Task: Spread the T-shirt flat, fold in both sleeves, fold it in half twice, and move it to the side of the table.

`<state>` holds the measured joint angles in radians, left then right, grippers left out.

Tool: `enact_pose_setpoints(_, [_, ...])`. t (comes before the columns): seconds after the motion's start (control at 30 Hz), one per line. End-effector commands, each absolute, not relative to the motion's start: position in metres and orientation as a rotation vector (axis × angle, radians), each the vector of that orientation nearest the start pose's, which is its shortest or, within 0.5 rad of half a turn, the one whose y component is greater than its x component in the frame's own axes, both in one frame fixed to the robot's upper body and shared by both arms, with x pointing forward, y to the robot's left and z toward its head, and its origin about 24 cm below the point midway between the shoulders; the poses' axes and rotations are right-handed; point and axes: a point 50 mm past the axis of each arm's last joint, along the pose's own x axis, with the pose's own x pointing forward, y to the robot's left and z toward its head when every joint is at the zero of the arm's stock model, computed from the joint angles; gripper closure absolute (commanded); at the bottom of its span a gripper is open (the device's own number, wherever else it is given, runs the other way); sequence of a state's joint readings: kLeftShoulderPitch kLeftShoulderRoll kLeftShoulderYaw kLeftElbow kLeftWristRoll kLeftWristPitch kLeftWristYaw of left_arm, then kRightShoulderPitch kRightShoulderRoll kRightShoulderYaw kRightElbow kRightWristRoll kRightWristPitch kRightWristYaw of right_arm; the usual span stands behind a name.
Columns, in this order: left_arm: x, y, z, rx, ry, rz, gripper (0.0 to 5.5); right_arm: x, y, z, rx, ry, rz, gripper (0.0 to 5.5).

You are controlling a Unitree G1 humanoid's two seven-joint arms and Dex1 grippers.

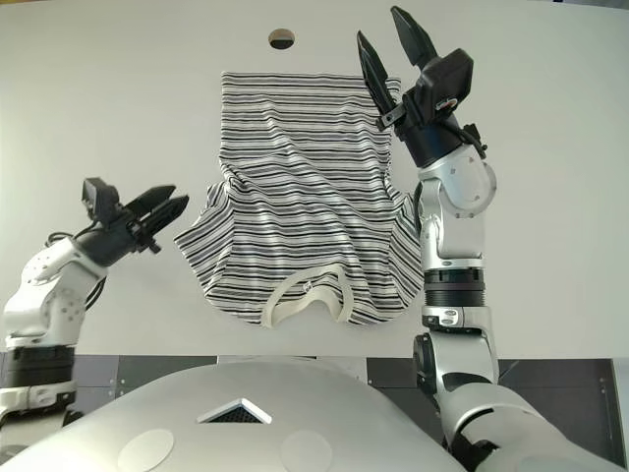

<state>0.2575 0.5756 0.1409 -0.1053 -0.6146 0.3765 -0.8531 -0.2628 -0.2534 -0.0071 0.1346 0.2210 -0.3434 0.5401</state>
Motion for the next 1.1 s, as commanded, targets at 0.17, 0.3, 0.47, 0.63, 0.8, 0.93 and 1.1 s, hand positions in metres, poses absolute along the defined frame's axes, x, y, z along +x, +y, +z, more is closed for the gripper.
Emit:
enact_pose_setpoints(0.17, [0.155,0.275,0.028,-0.256,0.632,-0.619,3.66,0.288,-0.151,0.124,-0.156,-0.458,0.588,3.38])
enact_pose_setpoints(0.3, [0.15,0.272,0.014,-0.23,0.718,-0.605,3.66,0.288,-0.151,0.125,-0.156,-0.458,0.591,3.38])
enact_pose_setpoints(0.47, [0.148,0.261,0.003,-0.23,0.771,-0.633,3.66,0.289,-0.151,0.126,-0.158,-0.459,0.591,3.38])
enact_pose_setpoints(0.63, [0.146,0.253,0.0,-0.259,0.776,-0.674,3.66,0.29,-0.151,0.124,-0.159,-0.45,0.588,3.38])
enact_pose_setpoints(0.8, [0.143,0.25,0.002,-0.252,0.785,-0.704,3.66,0.29,-0.151,0.124,-0.159,-0.444,0.583,3.38])
enact_pose_setpoints(0.93, [0.146,0.247,0.004,-0.249,0.772,-0.707,3.94,0.291,-0.149,0.123,-0.156,-0.441,0.583,3.35])
enact_pose_setpoints(1.1, [0.148,0.244,0.005,-0.248,0.764,-0.716,4.73,0.292,-0.149,0.123,-0.157,-0.44,0.582,3.35])
